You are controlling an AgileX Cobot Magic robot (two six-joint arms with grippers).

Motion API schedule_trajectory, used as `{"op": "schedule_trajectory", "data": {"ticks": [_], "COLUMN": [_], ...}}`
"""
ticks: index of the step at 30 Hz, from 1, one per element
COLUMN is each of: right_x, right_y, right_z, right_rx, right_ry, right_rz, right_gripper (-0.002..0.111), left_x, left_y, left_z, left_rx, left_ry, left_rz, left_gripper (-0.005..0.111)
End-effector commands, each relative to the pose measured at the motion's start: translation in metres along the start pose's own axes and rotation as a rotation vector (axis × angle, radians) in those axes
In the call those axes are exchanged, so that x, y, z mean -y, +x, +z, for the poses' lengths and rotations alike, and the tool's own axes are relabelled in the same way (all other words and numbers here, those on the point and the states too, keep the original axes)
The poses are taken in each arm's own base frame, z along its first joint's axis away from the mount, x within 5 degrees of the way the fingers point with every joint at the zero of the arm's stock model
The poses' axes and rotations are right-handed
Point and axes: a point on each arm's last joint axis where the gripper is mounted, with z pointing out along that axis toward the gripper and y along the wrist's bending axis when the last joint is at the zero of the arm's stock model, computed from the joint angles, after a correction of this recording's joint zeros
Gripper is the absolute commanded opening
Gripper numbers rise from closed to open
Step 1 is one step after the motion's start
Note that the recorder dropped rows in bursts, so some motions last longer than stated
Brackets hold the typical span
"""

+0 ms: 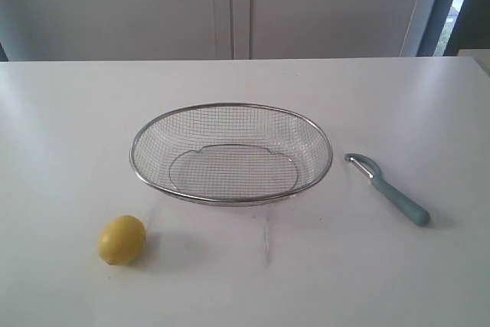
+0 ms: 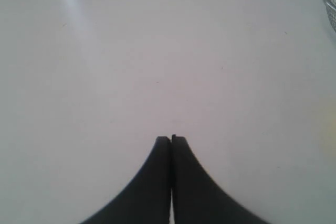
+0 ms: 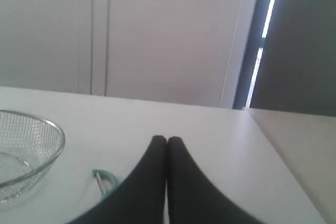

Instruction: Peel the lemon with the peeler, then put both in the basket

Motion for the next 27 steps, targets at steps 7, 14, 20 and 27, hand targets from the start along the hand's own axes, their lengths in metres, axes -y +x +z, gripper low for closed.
{"op": "schedule_trajectory", "data": {"ticks": [7, 14, 20, 27], "right_x": [0.001, 0.001, 0.001, 0.002], "right_y": [-0.016, -0.016, -0.016, -0.033], "right_z": [-0.002, -0.002, -0.002, -0.005], "right_rx": [0.194, 0.196, 0.196, 0.204], "right_ry": [0.013, 0.013, 0.013, 0.016], "right_rz": [-0.008, -0.008, -0.008, -0.008], "right_gripper": [0.0, 0.0, 0.0, 0.0], "left_x": [0.0, 0.0, 0.0, 0.0], "left_y": [0.001, 0.001, 0.001, 0.001], "left_z": [0.0, 0.0, 0.0, 0.0], "left_rx": [0.003, 0.003, 0.003, 0.003], "left_ry": [0.0, 0.0, 0.0, 0.0], "left_rz": [-0.003, -0.003, -0.003, -0.003], "left_gripper": [0.0, 0.0, 0.0, 0.0]}}
